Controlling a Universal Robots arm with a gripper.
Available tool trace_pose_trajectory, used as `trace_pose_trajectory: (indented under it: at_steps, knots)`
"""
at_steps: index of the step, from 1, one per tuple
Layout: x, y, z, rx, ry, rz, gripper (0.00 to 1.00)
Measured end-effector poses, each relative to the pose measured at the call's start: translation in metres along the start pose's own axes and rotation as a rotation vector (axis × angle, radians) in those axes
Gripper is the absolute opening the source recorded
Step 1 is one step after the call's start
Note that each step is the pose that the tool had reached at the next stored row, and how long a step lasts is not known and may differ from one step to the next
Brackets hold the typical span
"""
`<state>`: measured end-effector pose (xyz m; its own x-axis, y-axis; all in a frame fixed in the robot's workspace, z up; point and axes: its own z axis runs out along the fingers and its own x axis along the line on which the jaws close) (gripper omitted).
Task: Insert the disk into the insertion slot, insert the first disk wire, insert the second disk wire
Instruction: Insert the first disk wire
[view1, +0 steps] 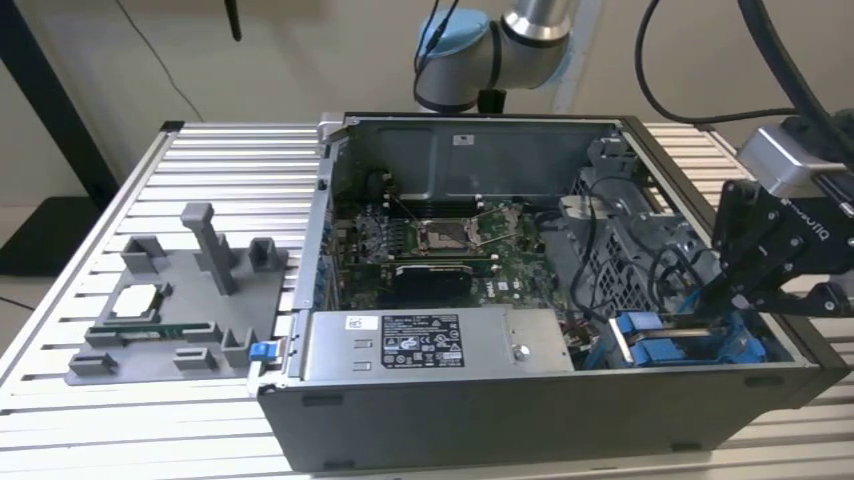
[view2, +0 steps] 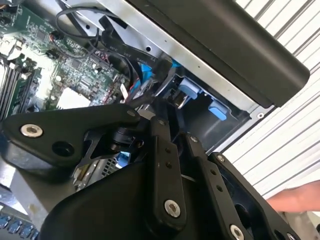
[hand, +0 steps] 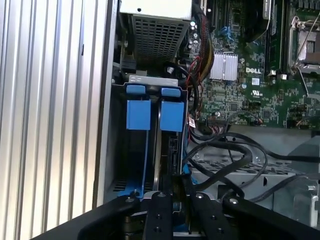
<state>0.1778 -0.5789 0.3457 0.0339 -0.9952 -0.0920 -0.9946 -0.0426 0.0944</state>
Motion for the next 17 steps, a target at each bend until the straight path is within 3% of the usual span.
trace_pose_trajectory:
  at_steps: [17]
  knots:
    - [0.0000, 0.0003, 0.0049, 0.0006, 0.0002, 0.000, 0.00]
